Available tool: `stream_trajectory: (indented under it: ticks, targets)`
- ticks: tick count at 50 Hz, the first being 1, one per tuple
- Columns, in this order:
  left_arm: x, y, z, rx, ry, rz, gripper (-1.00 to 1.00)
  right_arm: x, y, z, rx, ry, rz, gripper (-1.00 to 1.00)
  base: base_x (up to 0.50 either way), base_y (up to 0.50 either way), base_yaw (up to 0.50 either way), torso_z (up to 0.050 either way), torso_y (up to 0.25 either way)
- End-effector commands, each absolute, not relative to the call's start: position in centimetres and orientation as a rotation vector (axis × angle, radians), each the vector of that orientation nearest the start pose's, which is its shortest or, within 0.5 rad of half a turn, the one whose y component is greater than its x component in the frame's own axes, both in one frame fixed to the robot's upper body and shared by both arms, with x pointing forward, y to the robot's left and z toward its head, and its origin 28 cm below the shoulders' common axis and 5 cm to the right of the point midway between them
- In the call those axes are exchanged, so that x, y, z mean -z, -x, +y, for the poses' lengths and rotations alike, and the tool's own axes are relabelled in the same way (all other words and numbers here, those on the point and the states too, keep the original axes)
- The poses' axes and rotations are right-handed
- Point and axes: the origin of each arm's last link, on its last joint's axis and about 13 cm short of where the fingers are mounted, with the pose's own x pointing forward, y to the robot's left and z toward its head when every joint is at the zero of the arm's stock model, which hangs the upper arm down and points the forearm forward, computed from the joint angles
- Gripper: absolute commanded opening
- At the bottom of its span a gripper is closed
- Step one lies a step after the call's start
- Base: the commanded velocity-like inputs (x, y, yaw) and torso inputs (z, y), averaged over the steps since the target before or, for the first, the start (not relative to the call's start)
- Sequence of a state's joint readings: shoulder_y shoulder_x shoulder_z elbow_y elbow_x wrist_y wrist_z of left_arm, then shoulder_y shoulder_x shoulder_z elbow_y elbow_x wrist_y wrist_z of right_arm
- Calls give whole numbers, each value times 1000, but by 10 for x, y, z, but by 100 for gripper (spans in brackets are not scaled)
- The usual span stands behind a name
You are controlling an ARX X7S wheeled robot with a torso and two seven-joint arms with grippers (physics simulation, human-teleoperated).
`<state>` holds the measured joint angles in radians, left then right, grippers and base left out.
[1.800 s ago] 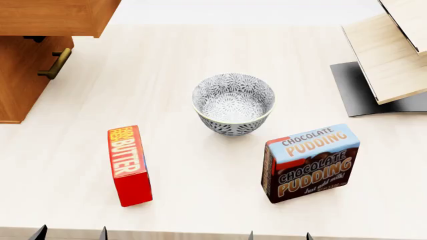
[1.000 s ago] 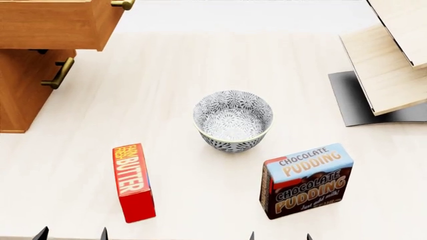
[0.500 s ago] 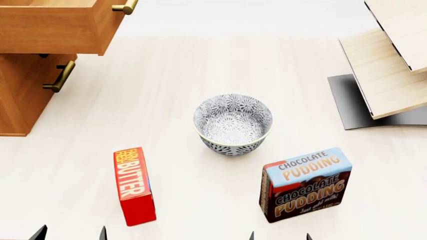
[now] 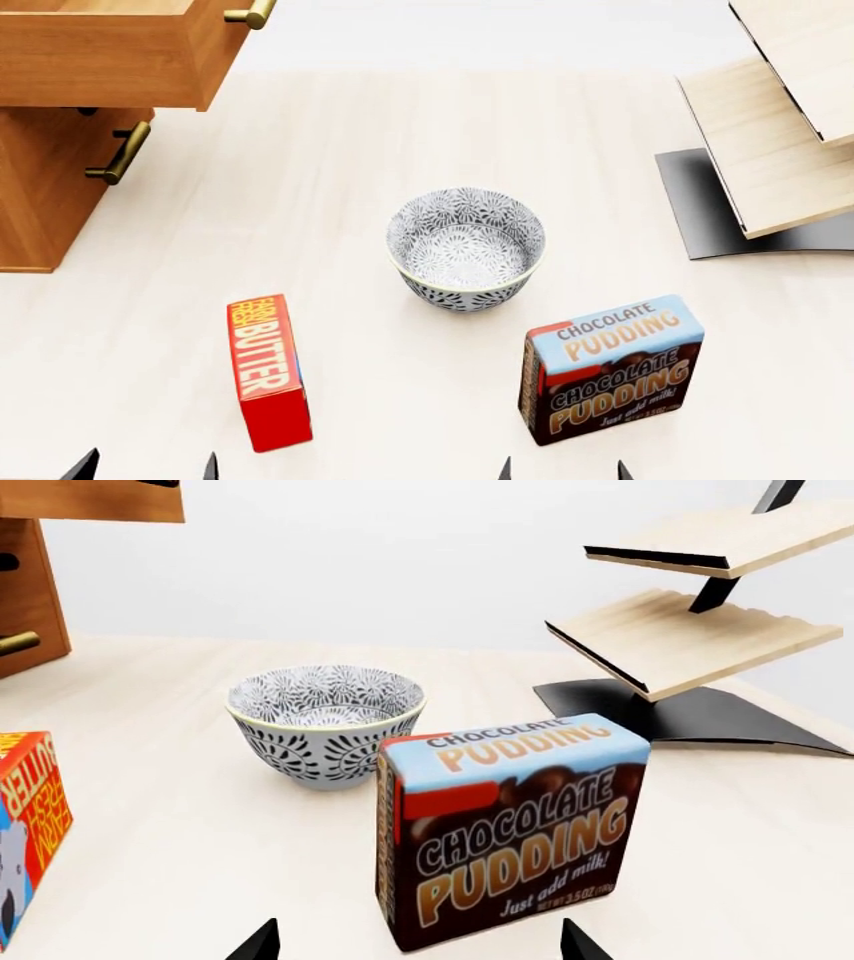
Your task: Close the top drawer of the cabinet.
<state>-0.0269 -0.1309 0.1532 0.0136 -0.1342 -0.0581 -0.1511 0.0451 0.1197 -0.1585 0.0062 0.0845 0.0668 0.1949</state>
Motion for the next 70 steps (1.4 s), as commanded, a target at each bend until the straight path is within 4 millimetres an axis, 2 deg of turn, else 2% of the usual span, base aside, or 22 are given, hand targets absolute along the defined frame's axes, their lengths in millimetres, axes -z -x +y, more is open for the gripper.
stream_trajectory:
  ticks: [1,6,22,33,39,49,70]
  targets:
    - [-34,-210,203,-1,-26,35,100,-35,-215,-95,69,72,9,100,0,0,0,0,0]
    - [-52,-207,202,-14,-43,5,100,-51,-211,-96,87,85,-20,100,0,0,0,0,0]
    - [-86,-190,196,-6,-84,-74,100,-74,-196,-95,100,120,-60,100,0,0,0,0,0]
    - [-102,-176,201,-32,-79,-113,100,-85,-182,-98,111,124,-98,100,0,0,0,0,0]
    - [-103,-174,202,-36,-85,-124,100,-88,-181,-97,118,124,-109,100,0,0,0,0,0]
    - [-97,-181,203,-38,-83,-106,100,-83,-187,-96,114,121,-89,100,0,-19,0,0,0]
    - [-92,-188,206,-46,-74,-101,100,-78,-194,-96,115,123,-83,100,0,-490,0,0,0]
